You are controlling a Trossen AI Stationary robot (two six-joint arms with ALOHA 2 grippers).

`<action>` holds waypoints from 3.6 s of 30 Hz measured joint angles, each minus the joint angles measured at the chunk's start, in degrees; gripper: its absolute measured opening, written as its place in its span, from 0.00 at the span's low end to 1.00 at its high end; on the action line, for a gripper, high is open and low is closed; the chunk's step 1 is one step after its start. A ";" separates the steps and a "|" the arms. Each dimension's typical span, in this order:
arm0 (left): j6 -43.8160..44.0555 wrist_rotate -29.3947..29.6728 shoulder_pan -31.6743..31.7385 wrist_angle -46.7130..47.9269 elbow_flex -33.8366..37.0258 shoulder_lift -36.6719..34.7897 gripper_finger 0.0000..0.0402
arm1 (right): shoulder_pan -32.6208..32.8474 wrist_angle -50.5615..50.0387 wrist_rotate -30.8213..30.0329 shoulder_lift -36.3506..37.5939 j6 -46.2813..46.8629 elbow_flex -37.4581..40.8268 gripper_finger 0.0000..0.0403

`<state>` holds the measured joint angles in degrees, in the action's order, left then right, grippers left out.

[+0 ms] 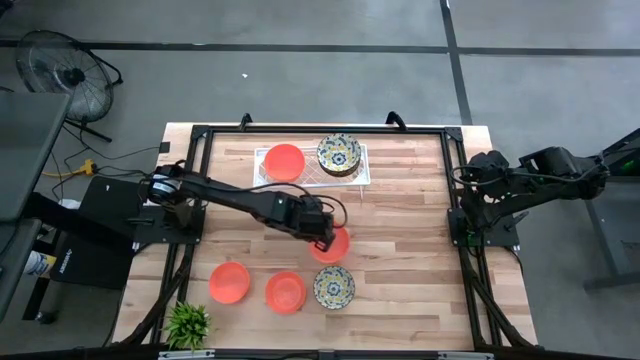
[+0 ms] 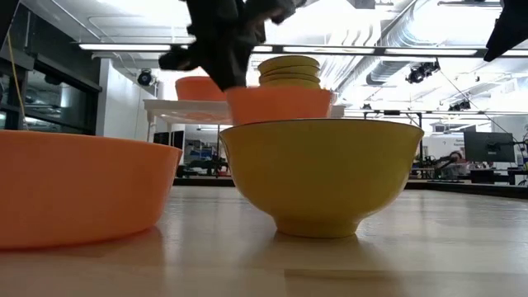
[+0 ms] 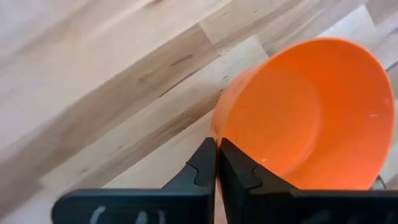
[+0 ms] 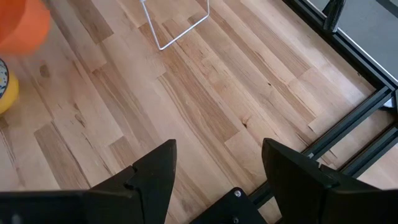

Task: Pick & Place Mini bowls
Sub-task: Stack the orange bowl on the other orange bowls on the shelf

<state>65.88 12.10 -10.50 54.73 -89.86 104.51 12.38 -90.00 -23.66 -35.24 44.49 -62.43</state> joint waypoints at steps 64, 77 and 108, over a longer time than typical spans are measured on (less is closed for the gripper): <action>-30.28 -8.55 36.92 35.22 -27.87 -8.98 0.00 | 0.02 0.24 0.15 0.02 -1.94 0.00 0.56; -22.98 -6.15 35.18 35.29 -21.00 -8.94 0.00 | 0.02 0.25 0.20 0.01 -1.93 0.00 0.56; -25.27 -5.59 35.26 35.27 -20.90 -8.94 0.10 | 0.01 0.24 0.24 0.02 -2.08 0.00 0.56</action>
<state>40.62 6.50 24.75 90.00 -110.76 95.57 12.39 -89.76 -23.42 -35.22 42.41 -62.43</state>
